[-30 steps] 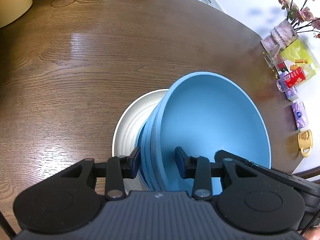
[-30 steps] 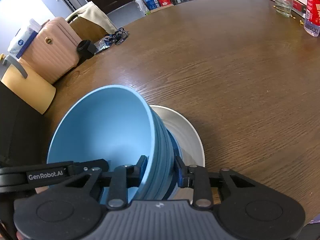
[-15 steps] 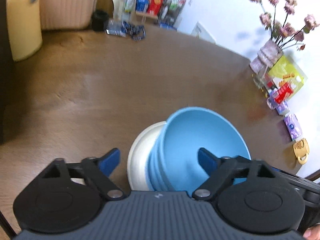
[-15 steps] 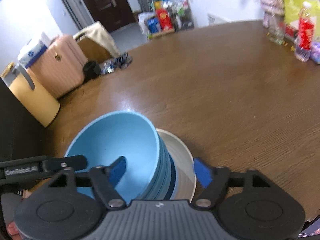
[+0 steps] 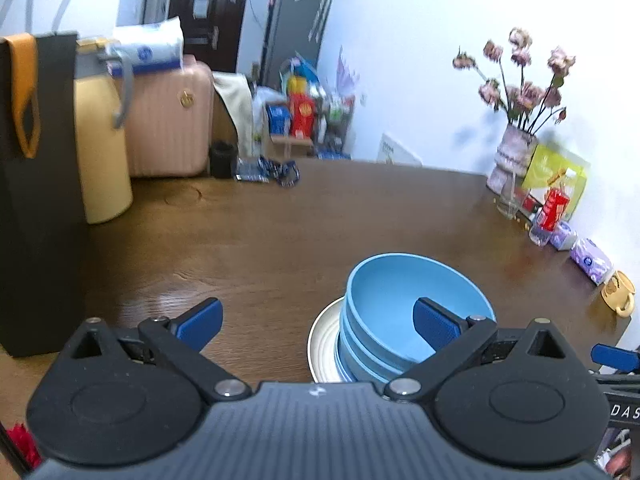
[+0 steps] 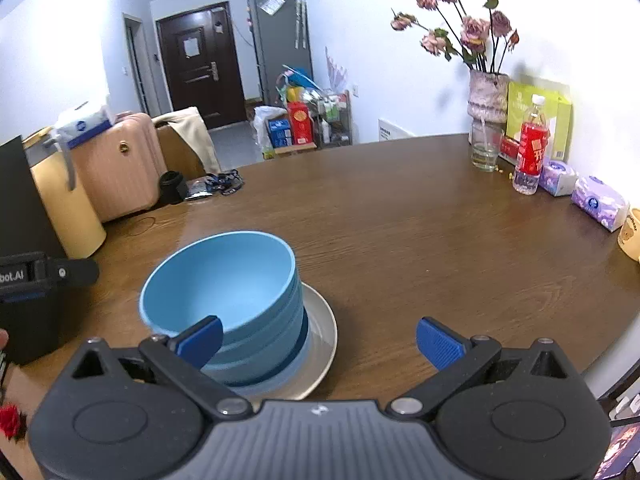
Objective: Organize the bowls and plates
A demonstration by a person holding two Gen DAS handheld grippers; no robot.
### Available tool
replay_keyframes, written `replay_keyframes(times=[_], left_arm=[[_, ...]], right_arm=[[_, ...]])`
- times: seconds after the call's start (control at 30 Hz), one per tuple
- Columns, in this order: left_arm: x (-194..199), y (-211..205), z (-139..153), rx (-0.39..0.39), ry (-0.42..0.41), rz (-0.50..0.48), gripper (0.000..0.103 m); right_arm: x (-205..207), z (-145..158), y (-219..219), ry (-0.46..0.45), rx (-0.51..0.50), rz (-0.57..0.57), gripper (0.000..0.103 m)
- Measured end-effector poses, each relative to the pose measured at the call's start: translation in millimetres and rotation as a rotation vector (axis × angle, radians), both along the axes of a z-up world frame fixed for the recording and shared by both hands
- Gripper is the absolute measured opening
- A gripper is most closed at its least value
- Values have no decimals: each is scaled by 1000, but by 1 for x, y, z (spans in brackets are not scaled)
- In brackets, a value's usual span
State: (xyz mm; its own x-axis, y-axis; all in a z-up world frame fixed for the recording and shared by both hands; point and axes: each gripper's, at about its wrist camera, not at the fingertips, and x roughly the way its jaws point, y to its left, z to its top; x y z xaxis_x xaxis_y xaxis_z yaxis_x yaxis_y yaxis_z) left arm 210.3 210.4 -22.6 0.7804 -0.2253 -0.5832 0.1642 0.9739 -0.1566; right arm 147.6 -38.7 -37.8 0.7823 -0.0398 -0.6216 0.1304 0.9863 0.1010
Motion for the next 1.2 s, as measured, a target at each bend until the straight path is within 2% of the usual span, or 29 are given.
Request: replay_keyframes(times=[0.13,0.23,0.57,0.8,1.2], left_arm=[[-39,-13,3,25,-57,40,103],[-65,-25,3,21,-67,69,103],[-127,-61,-9,33,-19,173,103],[-149,-79,-14,38,-1,202,103],[-165,-101,-12,50,-32,208,103]], right_arm=[[-18,4,-11,-26,-42,46,103],[-34,7,-24,-37,-43,78,103],[-77,2,-69,-45,-43,159,103],[-98,-7,-97,-50,-25,175,103],[-111,-8,-113,-63,-39,190,103]])
